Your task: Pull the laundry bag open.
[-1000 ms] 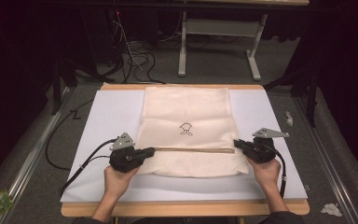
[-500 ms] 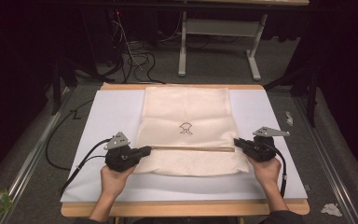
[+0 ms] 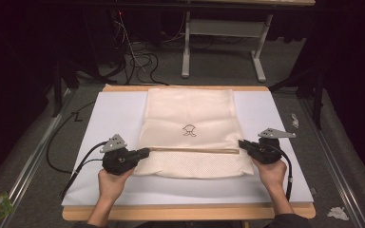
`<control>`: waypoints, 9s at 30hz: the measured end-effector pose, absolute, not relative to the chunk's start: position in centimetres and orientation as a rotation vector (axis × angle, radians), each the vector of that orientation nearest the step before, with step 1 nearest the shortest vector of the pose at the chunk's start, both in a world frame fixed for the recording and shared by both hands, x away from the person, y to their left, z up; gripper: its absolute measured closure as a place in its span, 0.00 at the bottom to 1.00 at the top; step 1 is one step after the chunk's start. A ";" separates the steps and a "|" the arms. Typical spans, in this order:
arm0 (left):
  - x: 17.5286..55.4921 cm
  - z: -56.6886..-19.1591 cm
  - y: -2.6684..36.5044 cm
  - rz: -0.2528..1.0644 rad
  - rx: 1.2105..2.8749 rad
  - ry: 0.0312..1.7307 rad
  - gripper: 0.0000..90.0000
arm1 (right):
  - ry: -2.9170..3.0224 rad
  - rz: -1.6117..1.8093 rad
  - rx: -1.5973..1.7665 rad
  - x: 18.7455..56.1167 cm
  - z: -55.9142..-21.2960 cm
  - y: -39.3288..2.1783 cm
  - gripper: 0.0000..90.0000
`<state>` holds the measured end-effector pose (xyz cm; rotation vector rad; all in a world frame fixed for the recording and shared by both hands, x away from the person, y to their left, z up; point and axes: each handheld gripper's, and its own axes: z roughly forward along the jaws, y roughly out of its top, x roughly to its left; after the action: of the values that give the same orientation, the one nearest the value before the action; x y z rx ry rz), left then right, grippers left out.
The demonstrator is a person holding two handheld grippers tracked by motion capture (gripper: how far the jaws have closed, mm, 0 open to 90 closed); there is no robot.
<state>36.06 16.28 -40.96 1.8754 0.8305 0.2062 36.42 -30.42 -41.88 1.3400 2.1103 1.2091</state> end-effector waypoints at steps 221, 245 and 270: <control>37.0 -44.7 24.6 0.497 1.738 1.205 0.62 | 1.771 1.224 1.600 33.9 -45.6 -40.7 0.60; 38.3 -46.3 24.0 0.528 1.781 1.254 0.59 | 1.799 1.144 1.620 35.0 -46.6 -40.2 0.59; 39.6 -47.7 24.0 0.539 1.780 1.314 0.58 | 1.816 1.009 1.612 35.7 -47.2 -39.7 0.59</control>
<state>39.56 24.04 -47.75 1.7800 1.3139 0.5389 35.71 -39.71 -47.24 1.6123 1.8156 1.0094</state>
